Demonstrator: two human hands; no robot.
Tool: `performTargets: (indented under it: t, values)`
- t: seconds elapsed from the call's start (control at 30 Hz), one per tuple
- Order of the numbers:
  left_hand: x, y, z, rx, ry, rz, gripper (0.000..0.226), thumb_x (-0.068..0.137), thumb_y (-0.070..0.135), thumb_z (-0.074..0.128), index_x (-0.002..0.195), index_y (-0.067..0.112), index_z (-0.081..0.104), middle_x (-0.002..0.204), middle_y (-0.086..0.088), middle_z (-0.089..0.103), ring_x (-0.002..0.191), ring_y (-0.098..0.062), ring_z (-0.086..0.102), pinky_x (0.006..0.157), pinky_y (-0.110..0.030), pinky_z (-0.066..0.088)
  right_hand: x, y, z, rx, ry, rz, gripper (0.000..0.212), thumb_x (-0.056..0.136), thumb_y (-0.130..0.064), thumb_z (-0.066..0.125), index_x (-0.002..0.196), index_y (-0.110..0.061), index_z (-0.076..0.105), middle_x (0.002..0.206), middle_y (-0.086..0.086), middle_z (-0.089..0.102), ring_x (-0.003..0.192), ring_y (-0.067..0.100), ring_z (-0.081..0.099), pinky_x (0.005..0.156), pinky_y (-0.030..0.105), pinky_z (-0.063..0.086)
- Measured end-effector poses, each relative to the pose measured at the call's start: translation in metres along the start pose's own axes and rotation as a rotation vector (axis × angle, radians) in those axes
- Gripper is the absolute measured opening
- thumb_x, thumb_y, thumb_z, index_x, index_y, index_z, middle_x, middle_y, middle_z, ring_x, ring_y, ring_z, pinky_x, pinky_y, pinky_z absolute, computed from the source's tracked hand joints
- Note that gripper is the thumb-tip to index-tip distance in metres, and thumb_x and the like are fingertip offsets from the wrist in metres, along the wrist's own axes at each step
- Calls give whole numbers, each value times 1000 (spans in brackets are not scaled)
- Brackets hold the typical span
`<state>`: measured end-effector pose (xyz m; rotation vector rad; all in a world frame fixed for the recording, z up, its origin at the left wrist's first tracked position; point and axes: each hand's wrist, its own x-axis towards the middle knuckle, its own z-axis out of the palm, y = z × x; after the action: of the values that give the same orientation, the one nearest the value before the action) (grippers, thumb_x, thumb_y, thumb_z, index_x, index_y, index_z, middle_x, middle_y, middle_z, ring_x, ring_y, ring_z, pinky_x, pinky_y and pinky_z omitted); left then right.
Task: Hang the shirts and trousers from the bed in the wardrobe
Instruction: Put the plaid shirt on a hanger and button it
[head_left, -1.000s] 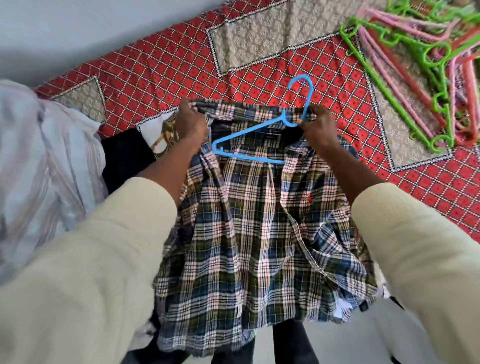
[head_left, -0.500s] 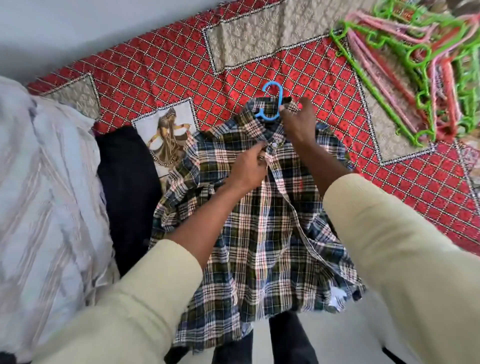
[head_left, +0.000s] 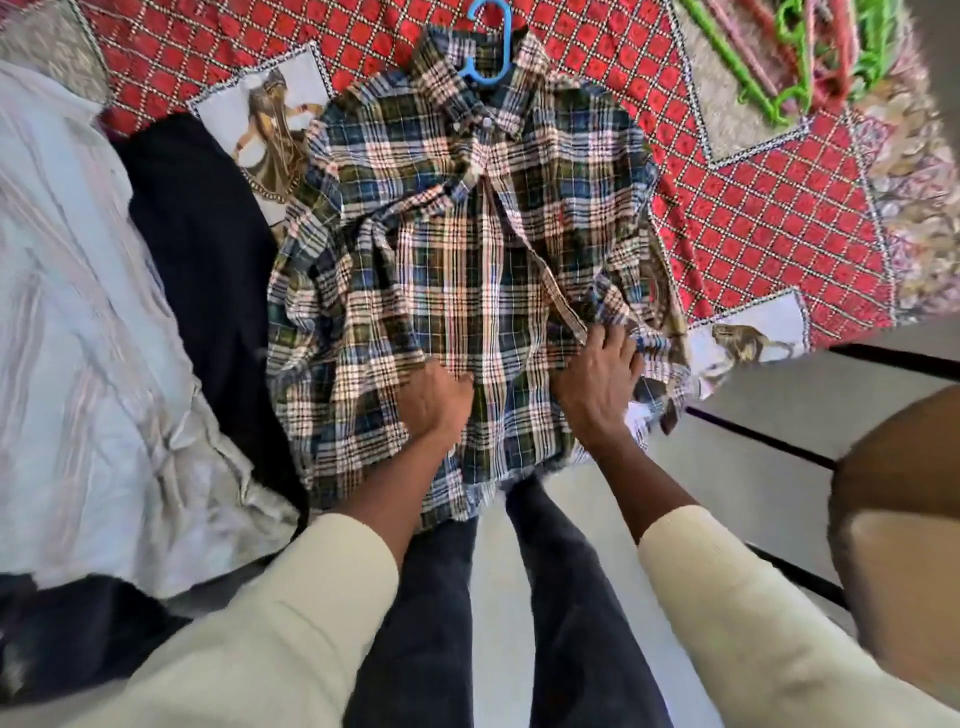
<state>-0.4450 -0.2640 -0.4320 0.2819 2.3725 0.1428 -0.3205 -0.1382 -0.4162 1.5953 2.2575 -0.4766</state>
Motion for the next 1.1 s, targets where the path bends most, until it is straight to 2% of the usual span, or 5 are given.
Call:
performTargets:
  t: [0.4,0.6,0.8,0.9,1.1]
  values:
    - [-68,-74,64,-147,185,-41,15,84,5,65,96,8,56,93,-10,62,82,-28,60,67,-40,54,-31,65,11,-34,210,-117,27,87,-17,57,112,-9,62,138,21,48,131,38,40,115,47,20]
    - [-85,-77,63,-69,117,-70,42,91,27,66,124,5,51,123,-17,55,107,-33,56,85,-45,52,-63,64,-33,149,306,-248,27,96,-12,38,117,-1,51,73,8,51,55,24,44,62,37,41]
    - [-86,-95,64,148,158,149,27,90,11,63,115,1,58,126,-21,52,116,-34,49,94,-42,45,-110,29,-28,507,-594,-283,19,96,-23,59,106,-7,65,103,10,69,92,26,65,75,35,52]
    - [-91,-100,68,149,130,125,51,89,23,64,131,3,45,138,-19,45,127,-35,40,104,-47,39,-119,30,24,26,-514,-354,36,91,-32,61,123,-14,61,133,13,55,128,34,47,109,53,34]
    - [-87,-123,67,443,194,245,26,92,19,58,117,10,59,129,-14,48,120,-31,42,102,-44,38,-160,56,101,-25,-242,-406,60,87,-50,62,129,-10,44,130,14,48,123,34,44,107,51,33]
